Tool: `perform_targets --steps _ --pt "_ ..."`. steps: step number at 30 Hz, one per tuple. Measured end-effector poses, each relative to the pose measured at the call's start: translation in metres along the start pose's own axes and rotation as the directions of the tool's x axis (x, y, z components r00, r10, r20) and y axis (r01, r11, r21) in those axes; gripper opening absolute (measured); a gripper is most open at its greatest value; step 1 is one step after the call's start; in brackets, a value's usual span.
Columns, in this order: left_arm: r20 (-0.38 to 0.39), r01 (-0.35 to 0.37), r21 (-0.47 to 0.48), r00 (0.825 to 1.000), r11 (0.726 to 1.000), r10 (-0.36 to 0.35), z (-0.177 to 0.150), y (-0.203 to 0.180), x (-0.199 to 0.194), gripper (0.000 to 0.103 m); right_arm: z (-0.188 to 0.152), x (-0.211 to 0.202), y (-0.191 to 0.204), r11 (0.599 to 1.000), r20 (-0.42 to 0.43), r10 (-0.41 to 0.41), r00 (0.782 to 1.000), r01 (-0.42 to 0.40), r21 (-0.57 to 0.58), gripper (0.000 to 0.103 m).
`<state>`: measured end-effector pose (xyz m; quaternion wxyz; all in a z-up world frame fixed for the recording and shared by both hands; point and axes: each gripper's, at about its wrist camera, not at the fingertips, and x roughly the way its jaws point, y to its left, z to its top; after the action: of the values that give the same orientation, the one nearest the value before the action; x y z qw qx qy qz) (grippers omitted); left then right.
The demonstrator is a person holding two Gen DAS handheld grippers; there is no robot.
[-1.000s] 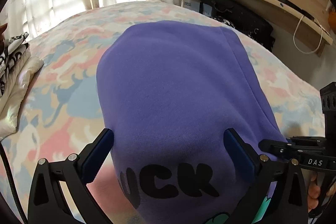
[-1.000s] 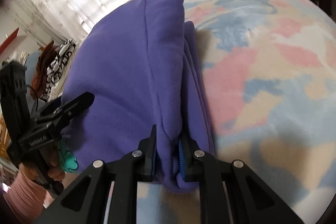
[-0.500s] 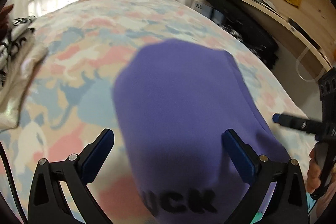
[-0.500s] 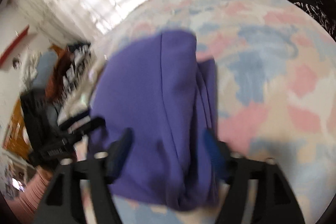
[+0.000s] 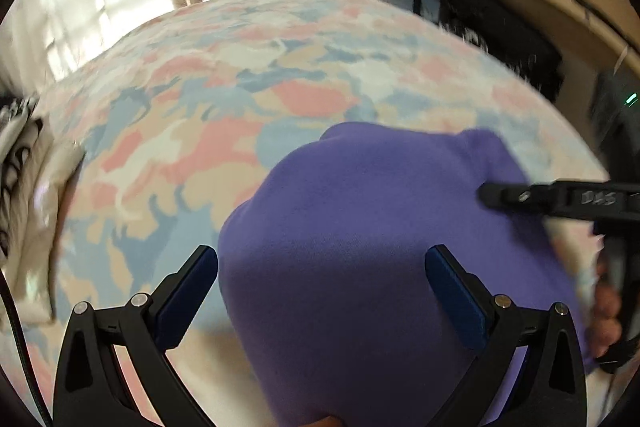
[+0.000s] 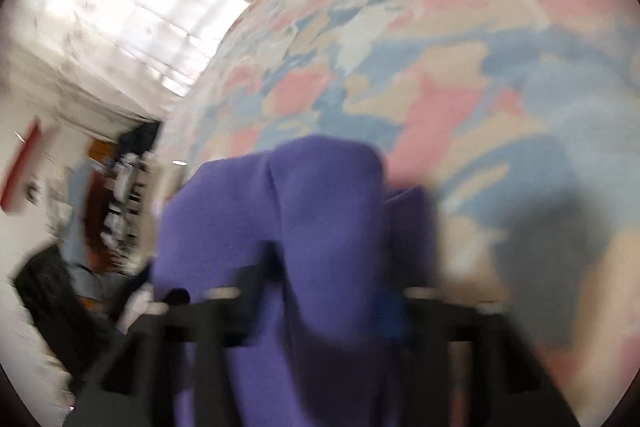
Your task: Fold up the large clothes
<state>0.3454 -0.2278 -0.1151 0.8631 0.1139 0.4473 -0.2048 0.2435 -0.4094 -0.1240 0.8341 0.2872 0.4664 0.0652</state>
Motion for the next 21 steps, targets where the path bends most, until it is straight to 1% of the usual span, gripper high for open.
perform_targets --steps 1,2,3,5,7,8,11,14,17,21 --pt "-0.008 0.001 0.007 1.0 1.0 -0.001 0.0 -0.003 0.003 0.102 -0.003 -0.003 0.0 1.0 0.011 -0.015 1.0 0.015 -0.004 0.025" --pt "-0.023 -0.004 0.012 1.0 1.0 0.004 0.001 -0.006 0.009 0.102 -0.006 -0.005 0.0 0.998 0.027 -0.055 0.998 0.056 -0.015 0.025" --pt "-0.027 -0.013 0.019 1.0 1.0 0.014 0.001 -0.008 0.012 0.102 -0.008 -0.005 0.0 0.997 0.037 -0.074 0.997 0.075 -0.027 0.025" --pt "-0.026 -0.05 0.061 0.998 0.997 0.052 0.0 -0.017 0.018 0.102 -0.011 0.001 0.0 0.992 0.038 -0.118 0.992 0.119 -0.037 0.025" --pt "-0.023 -0.074 0.084 0.997 0.994 0.077 0.0 -0.022 0.022 0.102 -0.008 0.009 -0.005 0.991 0.037 -0.134 0.99 0.134 -0.024 0.025" --pt "-0.022 -0.089 0.095 0.996 0.992 0.091 0.0 -0.025 0.025 0.102 -0.008 0.01 -0.006 0.99 0.039 -0.138 0.99 0.139 -0.02 0.026" --pt "-0.015 -0.1 0.103 0.995 0.99 0.102 -0.001 -0.028 0.03 0.102 -0.011 0.015 -0.011 0.989 0.06 -0.147 0.987 0.148 -0.025 0.03" --pt "-0.001 -0.092 0.086 0.996 0.992 0.093 -0.003 -0.027 0.031 0.102 -0.016 0.014 -0.015 0.991 0.082 -0.133 0.988 0.134 -0.013 0.031" --pt "0.012 -0.089 0.075 0.996 0.993 0.088 -0.005 -0.025 0.028 0.102 -0.017 0.013 -0.013 0.99 0.088 -0.135 0.987 0.137 -0.018 0.032" --pt "0.019 -0.069 0.053 0.998 0.996 0.068 -0.005 -0.022 0.024 0.102 -0.014 0.013 -0.016 0.993 0.071 -0.121 0.99 0.121 -0.002 0.035"
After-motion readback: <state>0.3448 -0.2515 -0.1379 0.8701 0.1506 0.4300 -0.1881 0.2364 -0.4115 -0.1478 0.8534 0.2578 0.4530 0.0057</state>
